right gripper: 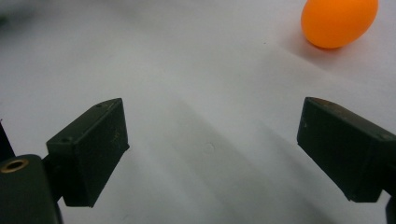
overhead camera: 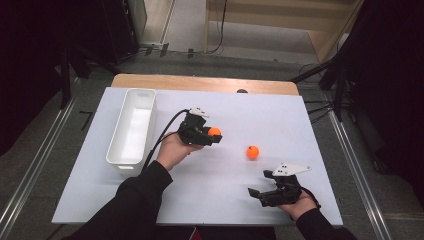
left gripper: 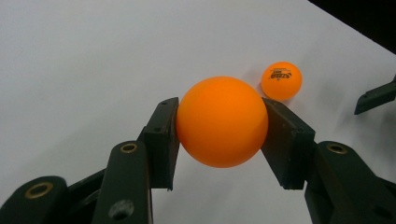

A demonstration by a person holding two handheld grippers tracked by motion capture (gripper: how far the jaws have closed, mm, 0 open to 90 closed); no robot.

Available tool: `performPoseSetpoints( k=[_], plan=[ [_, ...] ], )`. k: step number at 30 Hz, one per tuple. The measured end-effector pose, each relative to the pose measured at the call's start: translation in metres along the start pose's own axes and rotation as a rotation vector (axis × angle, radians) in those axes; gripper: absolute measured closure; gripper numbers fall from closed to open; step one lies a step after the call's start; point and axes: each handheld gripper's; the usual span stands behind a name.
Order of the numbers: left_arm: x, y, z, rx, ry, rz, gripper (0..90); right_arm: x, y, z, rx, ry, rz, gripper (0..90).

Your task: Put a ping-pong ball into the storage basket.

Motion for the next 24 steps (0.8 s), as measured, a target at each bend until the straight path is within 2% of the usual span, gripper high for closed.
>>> performPoseSetpoints(
  k=[6,16,24],
  plan=[
    [0.001,0.009,-0.004,-0.012,0.017,-0.007,50.8,0.0,0.0,0.0,-0.001,0.009,0.002,7.3],
    [0.0,0.019,-0.01,-0.003,0.018,-0.025,50.7,0.001,0.0,0.0,-0.003,0.001,0.002,7.3],
    [-0.002,0.03,-0.015,-0.005,0.024,-0.023,50.7,0.001,0.001,0.0,-0.002,0.002,0.003,7.3]
  ],
)
Point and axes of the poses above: each handheld gripper's, and its own axes: y roughly backward along the jaws, z roughly out of its top, x roughly to its left, and after that the axes turned 2 degrees about -y, right-handed
